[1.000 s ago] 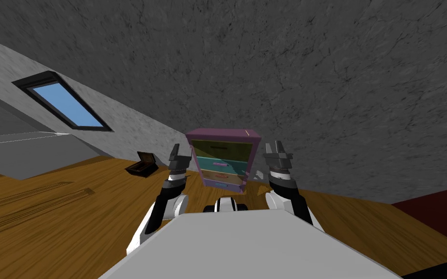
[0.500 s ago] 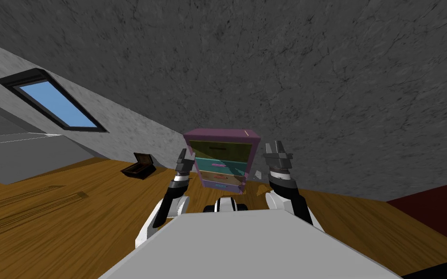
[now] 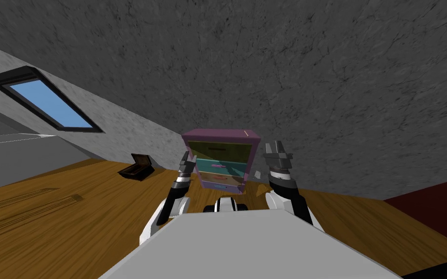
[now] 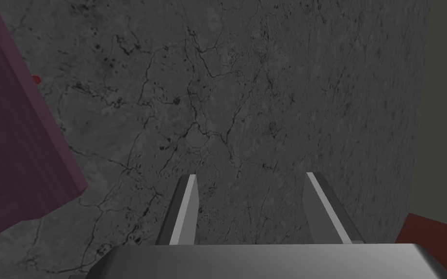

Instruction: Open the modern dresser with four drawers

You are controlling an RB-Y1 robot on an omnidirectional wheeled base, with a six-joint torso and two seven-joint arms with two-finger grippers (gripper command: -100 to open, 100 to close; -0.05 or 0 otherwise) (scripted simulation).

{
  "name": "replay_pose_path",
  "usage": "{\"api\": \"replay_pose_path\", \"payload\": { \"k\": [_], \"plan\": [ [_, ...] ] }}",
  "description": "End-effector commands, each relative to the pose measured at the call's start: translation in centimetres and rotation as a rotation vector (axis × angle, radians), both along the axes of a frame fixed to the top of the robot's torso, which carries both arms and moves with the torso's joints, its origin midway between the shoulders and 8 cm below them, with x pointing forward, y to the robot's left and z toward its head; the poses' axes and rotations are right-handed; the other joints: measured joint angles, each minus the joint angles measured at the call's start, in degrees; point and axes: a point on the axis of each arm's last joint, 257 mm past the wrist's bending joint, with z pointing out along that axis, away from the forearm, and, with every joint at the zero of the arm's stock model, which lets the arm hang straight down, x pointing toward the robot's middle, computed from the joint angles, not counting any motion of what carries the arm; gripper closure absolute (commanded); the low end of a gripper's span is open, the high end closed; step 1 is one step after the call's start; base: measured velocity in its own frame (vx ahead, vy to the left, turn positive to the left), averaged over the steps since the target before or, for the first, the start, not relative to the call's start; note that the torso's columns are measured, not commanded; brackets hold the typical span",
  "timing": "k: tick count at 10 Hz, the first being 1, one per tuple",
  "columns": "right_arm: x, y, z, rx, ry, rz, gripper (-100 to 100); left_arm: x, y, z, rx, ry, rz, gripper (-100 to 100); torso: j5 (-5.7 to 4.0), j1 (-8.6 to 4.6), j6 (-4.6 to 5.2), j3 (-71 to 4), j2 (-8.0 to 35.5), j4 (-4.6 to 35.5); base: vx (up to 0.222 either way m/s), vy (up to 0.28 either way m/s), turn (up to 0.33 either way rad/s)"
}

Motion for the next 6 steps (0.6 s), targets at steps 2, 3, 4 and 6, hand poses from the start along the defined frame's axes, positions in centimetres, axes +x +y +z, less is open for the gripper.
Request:
{"api": "replay_pose_path", "payload": {
  "k": [2, 3, 4, 6],
  "plan": [
    [0.0, 0.0, 0.0, 0.000, 0.000, 0.000, 0, 0.9, 0.3, -3.2, 0.004, 0.044, 0.000, -100, 0.00, 0.01, 0.00, -0.01, -0.02, 0.00, 0.023, -0.005, -0.037],
    [0.0, 0.0, 0.0, 0.000, 0.000, 0.000, 0, 1.0, 0.3, -3.6, 0.004, 0.053, 0.001, -100, 0.00, 0.01, 0.00, -0.03, -0.05, -0.01, 0.025, -0.002, -0.011],
    [0.0, 0.0, 0.0, 0.000, 0.000, 0.000, 0, 1.3, 0.4, -4.8, 0.006, 0.069, 0.001, -100, 0.00, 0.02, -0.01, -0.02, -0.02, -0.01, 0.022, -0.003, -0.018],
    [0.0, 0.0, 0.0, 0.000, 0.000, 0.000, 0, 1.7, 0.4, -7.0, 0.008, 0.098, -0.001, -100, 0.00, 0.00, 0.00, -0.02, -0.04, -0.01, 0.037, -0.009, -0.044]
  ]
}}
